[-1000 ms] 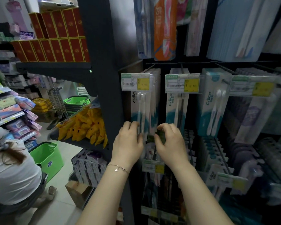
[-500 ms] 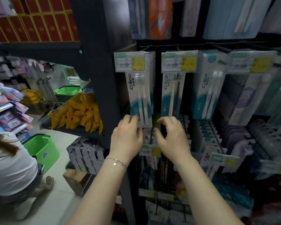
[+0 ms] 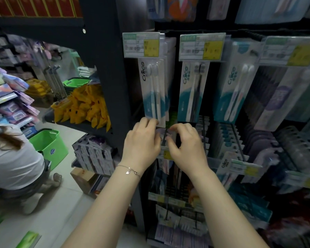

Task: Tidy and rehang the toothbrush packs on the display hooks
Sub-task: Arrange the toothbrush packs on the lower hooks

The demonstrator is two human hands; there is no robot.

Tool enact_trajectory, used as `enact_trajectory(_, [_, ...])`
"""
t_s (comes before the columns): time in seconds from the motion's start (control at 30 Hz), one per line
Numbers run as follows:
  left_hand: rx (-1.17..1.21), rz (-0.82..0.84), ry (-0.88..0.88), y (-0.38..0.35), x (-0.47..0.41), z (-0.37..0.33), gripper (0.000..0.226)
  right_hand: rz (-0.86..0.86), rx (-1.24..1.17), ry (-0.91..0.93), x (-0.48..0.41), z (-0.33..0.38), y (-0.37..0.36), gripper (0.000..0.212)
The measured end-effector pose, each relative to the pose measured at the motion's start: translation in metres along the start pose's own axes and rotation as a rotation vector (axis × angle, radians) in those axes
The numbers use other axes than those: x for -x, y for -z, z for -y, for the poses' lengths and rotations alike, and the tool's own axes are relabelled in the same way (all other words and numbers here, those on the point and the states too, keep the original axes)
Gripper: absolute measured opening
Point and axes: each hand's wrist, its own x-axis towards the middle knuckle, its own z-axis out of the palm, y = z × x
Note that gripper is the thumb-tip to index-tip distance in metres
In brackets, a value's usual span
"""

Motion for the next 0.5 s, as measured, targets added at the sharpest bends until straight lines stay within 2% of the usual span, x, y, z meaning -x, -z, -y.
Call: enact_trajectory(0.5, [-0.026, -0.012, 0.081, 0.007, -0.021, -0.013, 0.032, -0.001, -0.054, -0.028, -0.021, -0.012, 0.021, 0.023])
